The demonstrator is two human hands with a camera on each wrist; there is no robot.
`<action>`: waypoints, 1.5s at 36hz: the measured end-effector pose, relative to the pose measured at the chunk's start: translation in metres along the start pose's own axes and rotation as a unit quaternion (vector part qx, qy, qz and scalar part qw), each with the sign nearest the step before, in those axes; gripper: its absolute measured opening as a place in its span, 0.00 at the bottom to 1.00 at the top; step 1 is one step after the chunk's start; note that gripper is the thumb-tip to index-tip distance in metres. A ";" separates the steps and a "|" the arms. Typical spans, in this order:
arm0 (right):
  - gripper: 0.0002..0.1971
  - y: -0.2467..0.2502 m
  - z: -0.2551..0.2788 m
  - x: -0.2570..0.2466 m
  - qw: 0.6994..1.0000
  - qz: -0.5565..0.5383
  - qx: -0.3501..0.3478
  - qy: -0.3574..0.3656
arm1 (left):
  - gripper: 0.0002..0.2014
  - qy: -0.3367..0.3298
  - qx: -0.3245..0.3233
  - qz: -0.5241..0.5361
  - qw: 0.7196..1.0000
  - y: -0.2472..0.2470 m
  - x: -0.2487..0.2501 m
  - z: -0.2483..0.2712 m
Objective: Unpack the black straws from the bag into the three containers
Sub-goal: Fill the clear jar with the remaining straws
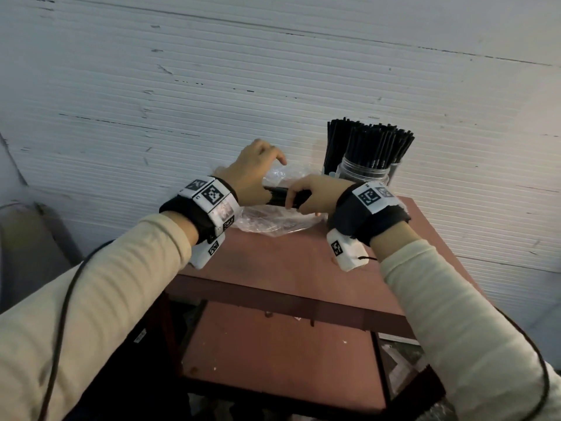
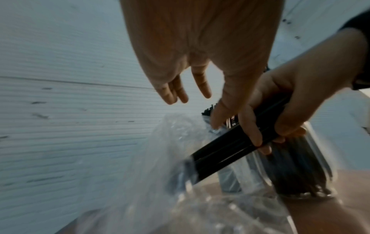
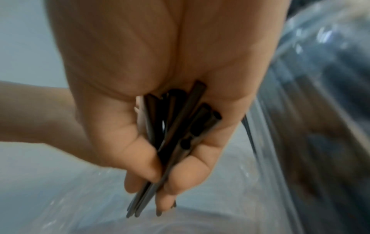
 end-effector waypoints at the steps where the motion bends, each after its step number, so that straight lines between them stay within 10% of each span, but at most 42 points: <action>1: 0.13 0.005 0.005 0.001 1.000 0.006 0.002 -0.004 | 0.30 -0.035 -0.009 0.005 0.999 -0.002 0.011 -0.001; 6: 0.12 0.028 0.038 -0.004 1.000 0.011 -0.002 -0.002 | 0.36 -0.101 -0.083 0.014 0.991 -0.027 0.041 -0.006; 11: 0.20 0.057 0.069 -0.011 0.997 -0.051 0.049 0.042 | 0.19 -0.036 -0.048 0.074 0.996 -0.027 0.056 -0.009; 21: 0.17 0.112 0.101 -0.023 0.895 -0.109 0.395 0.177 | 0.18 0.051 0.004 0.326 0.944 -0.039 0.078 -0.015; 33: 0.15 0.051 0.060 -0.023 0.949 -0.030 0.267 0.162 | 0.16 0.096 -0.105 0.122 0.982 -0.054 0.095 0.011; 41: 0.44 0.077 0.086 -0.007 0.919 -0.144 0.350 0.112 | 0.28 0.104 -0.079 0.269 0.954 -0.062 0.074 -0.002; 47: 0.19 0.067 0.082 0.008 0.953 -0.144 0.258 0.071 | 0.23 0.058 -0.163 0.293 0.940 -0.063 0.097 -0.010; 50: 0.16 0.068 0.083 0.011 0.943 -0.180 0.267 0.079 | 0.04 0.048 -0.149 0.342 0.926 -0.059 0.108 -0.011; 54: 0.13 0.088 0.092 0.012 0.927 -0.196 0.305 0.097 | 0.14 0.002 -0.135 0.389 0.911 -0.052 0.123 -0.018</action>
Point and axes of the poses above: each hand's wrist, its own z-axis away from the middle knuckle, its own y-axis out of the back of the hand, x = y × z, the point moved 7 cm from there along -z, towards the middle knuckle, and after that the axes turned 4 degrees about -z, right-handed, at the moved point
